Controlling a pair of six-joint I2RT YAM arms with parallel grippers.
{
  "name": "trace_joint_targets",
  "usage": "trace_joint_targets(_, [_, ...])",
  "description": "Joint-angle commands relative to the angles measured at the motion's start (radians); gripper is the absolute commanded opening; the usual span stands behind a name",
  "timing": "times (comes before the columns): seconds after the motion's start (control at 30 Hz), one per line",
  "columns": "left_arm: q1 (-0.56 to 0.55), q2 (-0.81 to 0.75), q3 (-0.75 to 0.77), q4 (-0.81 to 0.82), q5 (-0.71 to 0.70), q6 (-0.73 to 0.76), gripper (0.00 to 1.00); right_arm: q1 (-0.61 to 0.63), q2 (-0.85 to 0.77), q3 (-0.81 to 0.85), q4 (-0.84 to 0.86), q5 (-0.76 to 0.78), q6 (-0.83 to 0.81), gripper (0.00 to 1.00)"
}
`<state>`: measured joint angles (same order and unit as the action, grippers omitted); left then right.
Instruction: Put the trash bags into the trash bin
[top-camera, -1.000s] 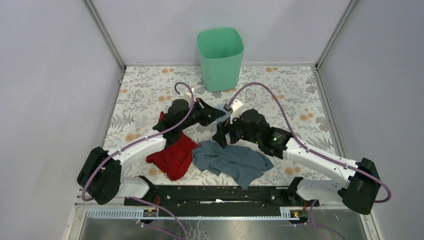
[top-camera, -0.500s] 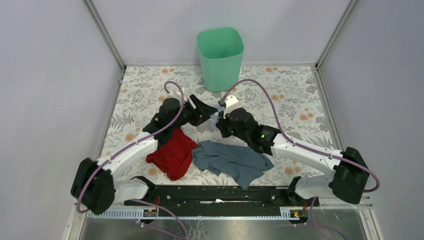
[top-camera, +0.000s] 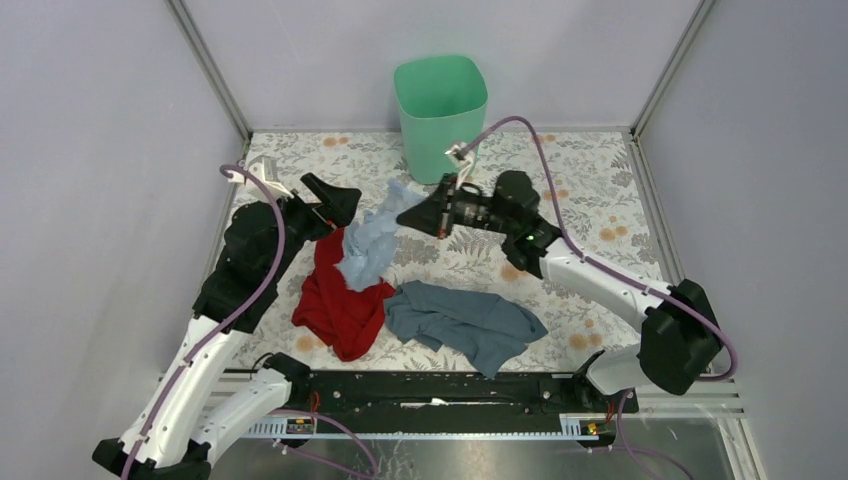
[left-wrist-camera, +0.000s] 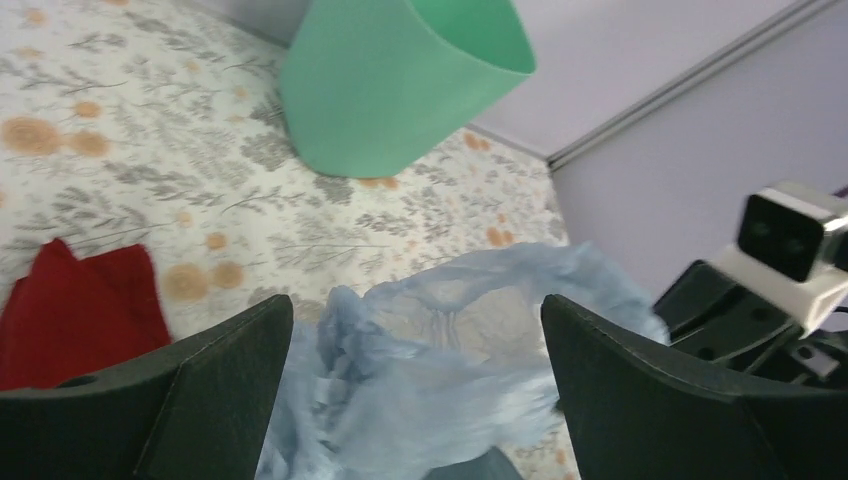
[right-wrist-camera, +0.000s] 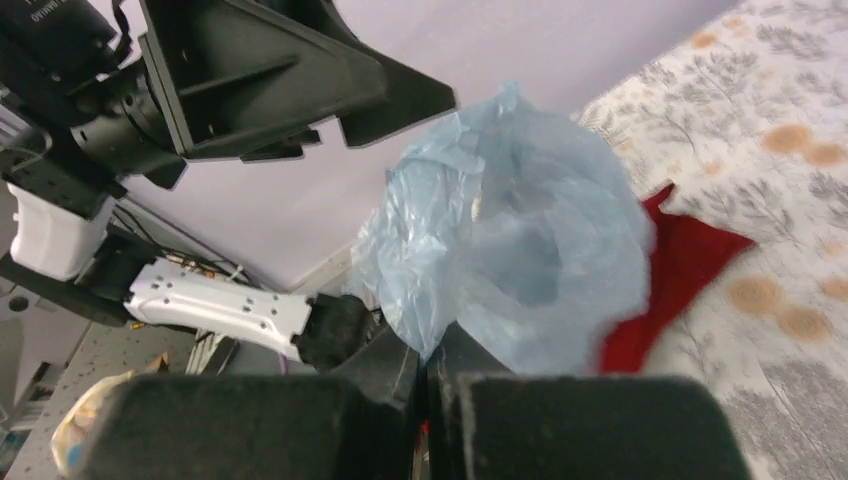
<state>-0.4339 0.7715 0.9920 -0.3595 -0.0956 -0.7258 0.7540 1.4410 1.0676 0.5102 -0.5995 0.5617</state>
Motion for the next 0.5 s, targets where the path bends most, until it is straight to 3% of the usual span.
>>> trace_joint_targets(0.0, [0.004, 0.022, -0.011, -0.086, -0.061, 0.076, 0.99, -0.174, -0.04, -0.201, 0.198, -0.143, 0.164, 0.0])
trace_joint_targets(0.13, [0.003, 0.071, -0.068, -0.023, 0.024, 0.065, 0.98, -0.276, 0.013, -0.345, -0.031, -0.095, 0.128, 0.0])
trace_joint_targets(0.27, [0.003, 0.194, -0.104, 0.044, 0.173, 0.058, 0.93, -0.278, 0.029, -0.439, -0.006, -0.139, 0.113, 0.0])
trace_joint_targets(0.37, [0.001, 0.309, -0.091, 0.067, 0.296, 0.071, 0.89, -0.278, -0.011, -0.435, -0.132, -0.057, 0.013, 0.0])
trace_joint_targets(0.47, [-0.076, 0.423, -0.037, 0.046, 0.271, 0.114, 0.86, -0.278, -0.028, -0.413, -0.192, -0.038, -0.047, 0.0])
